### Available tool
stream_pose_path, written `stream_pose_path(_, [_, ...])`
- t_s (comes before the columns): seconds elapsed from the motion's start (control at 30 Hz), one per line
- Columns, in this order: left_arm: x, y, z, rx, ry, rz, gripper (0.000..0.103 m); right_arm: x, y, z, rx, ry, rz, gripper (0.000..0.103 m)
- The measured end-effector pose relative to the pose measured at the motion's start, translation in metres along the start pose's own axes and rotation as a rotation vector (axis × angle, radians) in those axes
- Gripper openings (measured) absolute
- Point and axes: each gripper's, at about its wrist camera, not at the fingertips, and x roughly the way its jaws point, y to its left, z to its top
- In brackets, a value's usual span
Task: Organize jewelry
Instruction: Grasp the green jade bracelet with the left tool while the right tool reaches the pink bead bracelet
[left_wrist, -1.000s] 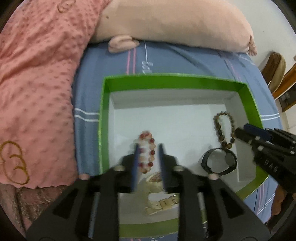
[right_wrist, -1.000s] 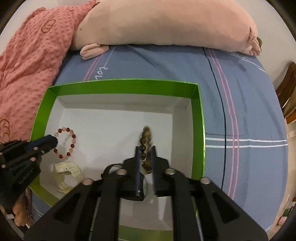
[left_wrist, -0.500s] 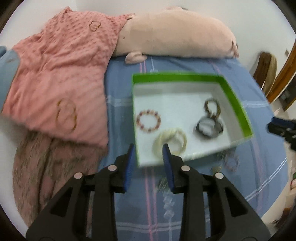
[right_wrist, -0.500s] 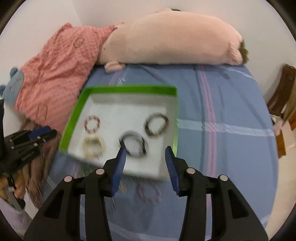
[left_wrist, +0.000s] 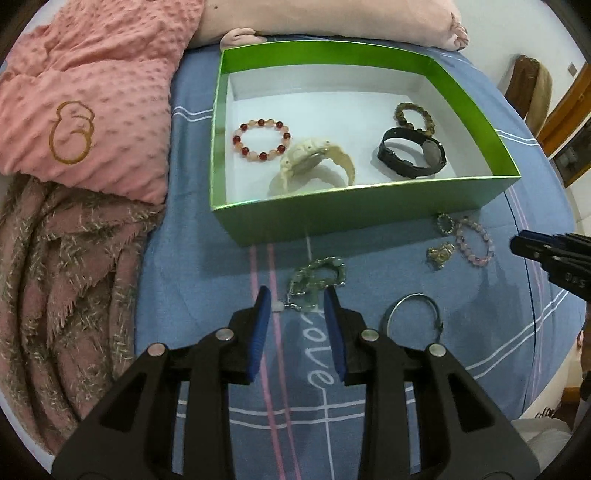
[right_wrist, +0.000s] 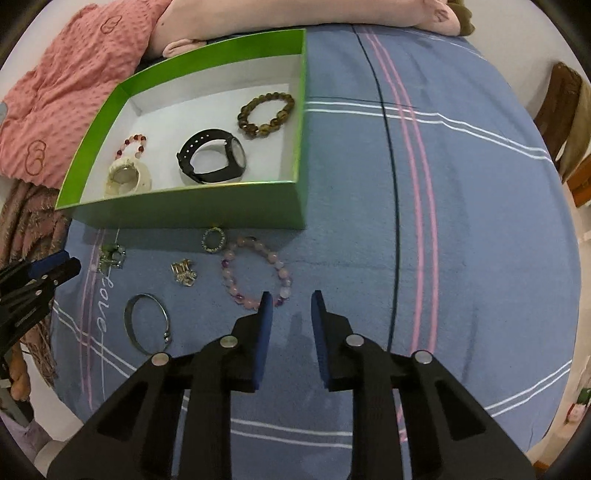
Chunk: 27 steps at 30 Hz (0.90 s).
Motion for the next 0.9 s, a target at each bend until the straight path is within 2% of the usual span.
stream_pose_path(0.17, [0.006, 0.000, 0.007, -0.016, -0.006, -0.029, 0.031, 0.020, 0.007, 0.006, -0.023, 0.007, -0.046, 0.023])
stream_pose_path(0.27, [0.012, 0.002, 0.009, -0.035, -0.009, -0.027, 0.043, 0.032, 0.009, 0.007, -0.027, 0.025, -0.065, 0.024])
stream_pose_path(0.53, [0.030, -0.006, 0.008, -0.001, 0.025, -0.029, 0.043, 0.040, 0.017, 0.012, -0.066, 0.026, -0.095, 0.024])
stream_pose_path(0.67, [0.042, -0.008, 0.009, 0.003, 0.048, -0.026, 0.038, 0.040, 0.020, 0.014, -0.075, 0.019, -0.103, 0.024])
stream_pose_path(0.77, [0.049, -0.009, 0.008, 0.004, 0.062, -0.033, 0.028, 0.041, 0.025, 0.015, -0.086, 0.017, -0.107, 0.024])
stream_pose_path(0.9, [0.051, -0.009, 0.006, 0.005, 0.055, -0.034, 0.022, 0.038, 0.028, 0.010, -0.093, 0.018, -0.091, 0.021])
